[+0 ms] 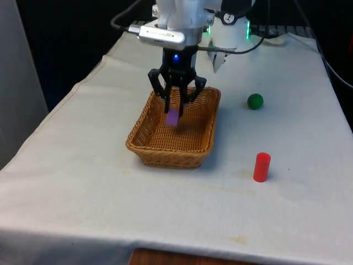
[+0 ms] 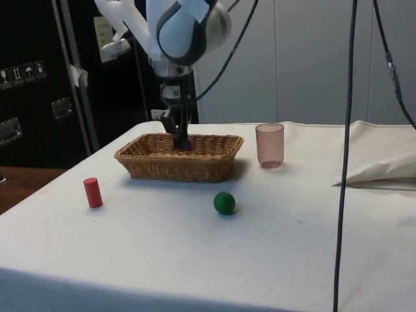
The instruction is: Pick up the triangular block and place it into the basket.
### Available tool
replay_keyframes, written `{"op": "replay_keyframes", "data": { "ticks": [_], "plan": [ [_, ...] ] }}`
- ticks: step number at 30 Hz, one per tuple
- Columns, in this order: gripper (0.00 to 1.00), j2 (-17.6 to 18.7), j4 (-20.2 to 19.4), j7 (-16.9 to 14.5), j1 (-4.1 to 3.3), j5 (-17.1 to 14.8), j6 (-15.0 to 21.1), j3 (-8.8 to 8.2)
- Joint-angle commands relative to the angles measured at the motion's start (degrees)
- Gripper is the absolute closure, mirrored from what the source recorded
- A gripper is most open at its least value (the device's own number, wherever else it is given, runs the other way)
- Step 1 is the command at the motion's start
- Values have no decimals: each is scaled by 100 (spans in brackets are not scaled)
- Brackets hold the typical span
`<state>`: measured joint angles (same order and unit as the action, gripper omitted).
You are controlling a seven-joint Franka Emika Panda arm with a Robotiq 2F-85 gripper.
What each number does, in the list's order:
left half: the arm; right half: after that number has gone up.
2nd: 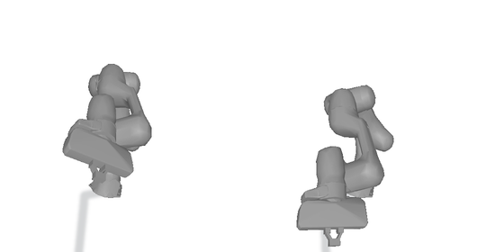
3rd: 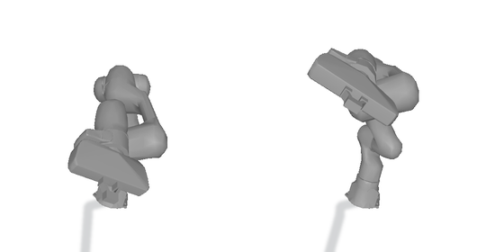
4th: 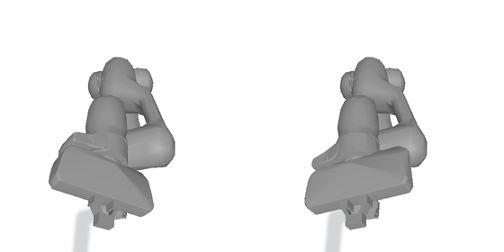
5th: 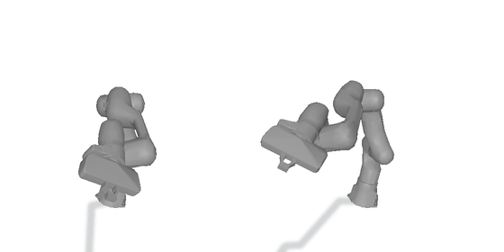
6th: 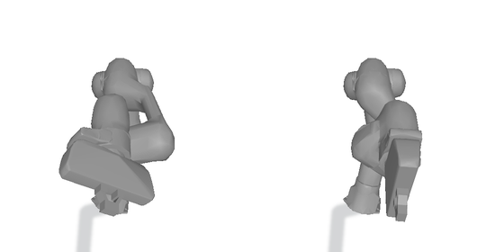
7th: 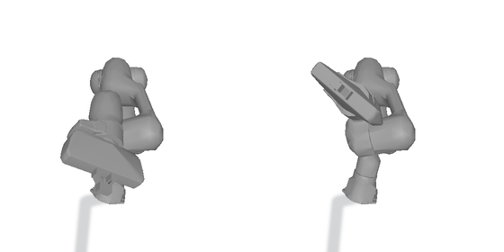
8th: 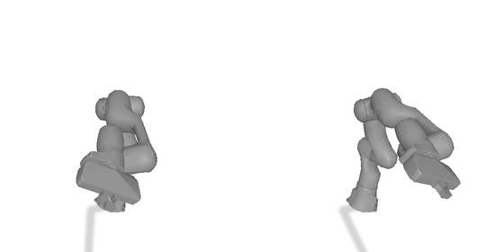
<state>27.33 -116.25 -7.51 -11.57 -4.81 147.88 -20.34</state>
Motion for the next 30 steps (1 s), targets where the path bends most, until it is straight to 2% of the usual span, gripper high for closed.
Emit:
{"op": "replay_keyframes", "data": {
  "ticks": [1, 5, 6, 7, 15, 16, 21, 23, 24, 25, 26, 30],
  "plan": [
    [67, 92, 23, -92, 69, -132, 109, 80],
    [67, 212, 46, -126, 69, -218, 206, 80],
    [67, 206, 40, -52, 6, -132, 166, 0],
    [67, 235, 46, -138, 63, -241, 223, 80],
    [67, 264, 63, -74, 6, -195, 206, 6],
    [66, 258, 57, -92, 17, -218, 223, 23],
    [47, 264, 63, -80, 6, -201, 212, 11],
    [30, 269, 63, -74, 0, -195, 212, 6],
    [26, 269, 63, -74, 0, -195, 212, 6],
    [21, 269, 63, -74, 6, -195, 201, 6],
    [21, 269, 63, -69, 0, -195, 212, 0],
    [3, 275, 63, -69, 0, -189, 206, 0]
  ]
}}
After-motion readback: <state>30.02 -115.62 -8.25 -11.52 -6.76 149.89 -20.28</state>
